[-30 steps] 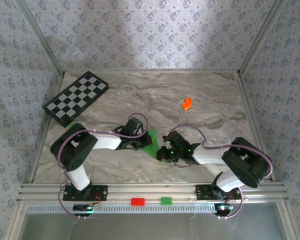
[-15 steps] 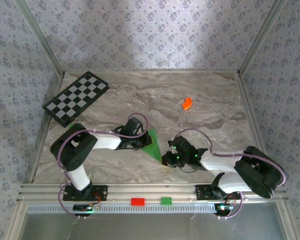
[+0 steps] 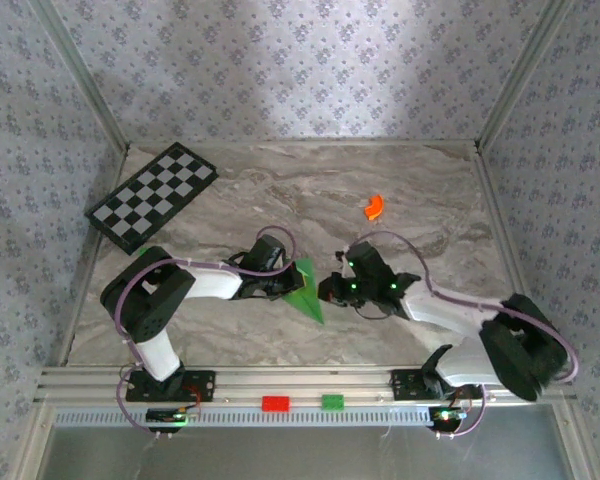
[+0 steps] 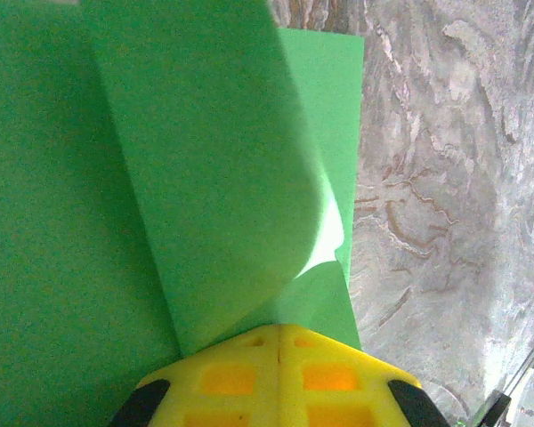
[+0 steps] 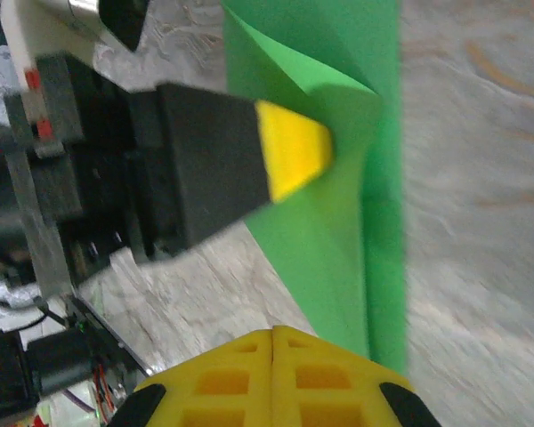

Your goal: Fold a paper plane with a square sheet of paper (pick it up from the middle)

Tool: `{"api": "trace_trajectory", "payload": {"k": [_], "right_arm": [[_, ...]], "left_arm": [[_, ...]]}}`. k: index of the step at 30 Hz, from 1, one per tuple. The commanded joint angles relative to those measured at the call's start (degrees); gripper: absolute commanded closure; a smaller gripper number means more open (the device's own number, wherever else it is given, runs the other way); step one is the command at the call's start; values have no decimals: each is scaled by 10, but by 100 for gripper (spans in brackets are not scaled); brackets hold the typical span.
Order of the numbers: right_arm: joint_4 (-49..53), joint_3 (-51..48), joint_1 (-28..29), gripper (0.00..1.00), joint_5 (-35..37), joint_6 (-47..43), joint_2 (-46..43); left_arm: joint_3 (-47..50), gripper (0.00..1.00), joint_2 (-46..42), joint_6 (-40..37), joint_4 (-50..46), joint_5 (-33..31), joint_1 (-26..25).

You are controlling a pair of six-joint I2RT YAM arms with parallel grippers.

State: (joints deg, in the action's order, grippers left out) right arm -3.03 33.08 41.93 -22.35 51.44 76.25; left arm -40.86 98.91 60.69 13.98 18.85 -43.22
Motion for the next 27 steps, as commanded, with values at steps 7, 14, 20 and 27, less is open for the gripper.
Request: {"api": "trace_trajectory", "payload": {"k": [7,14,20,27], "right_arm": [[22,96,19,97,-7,-14,144],[43,108,11,100,7,-9,184],[31,86,8,100,4,-1,186],[23,53,0,100,5,14,190]], "left_arm": [[13,96,18,-14,-58,-18,4],[9,96,18,-14,-57,-17,4],[9,96,18,-16,-56,-16,3],[3,95,14,-21,-62,-17,4]]}}
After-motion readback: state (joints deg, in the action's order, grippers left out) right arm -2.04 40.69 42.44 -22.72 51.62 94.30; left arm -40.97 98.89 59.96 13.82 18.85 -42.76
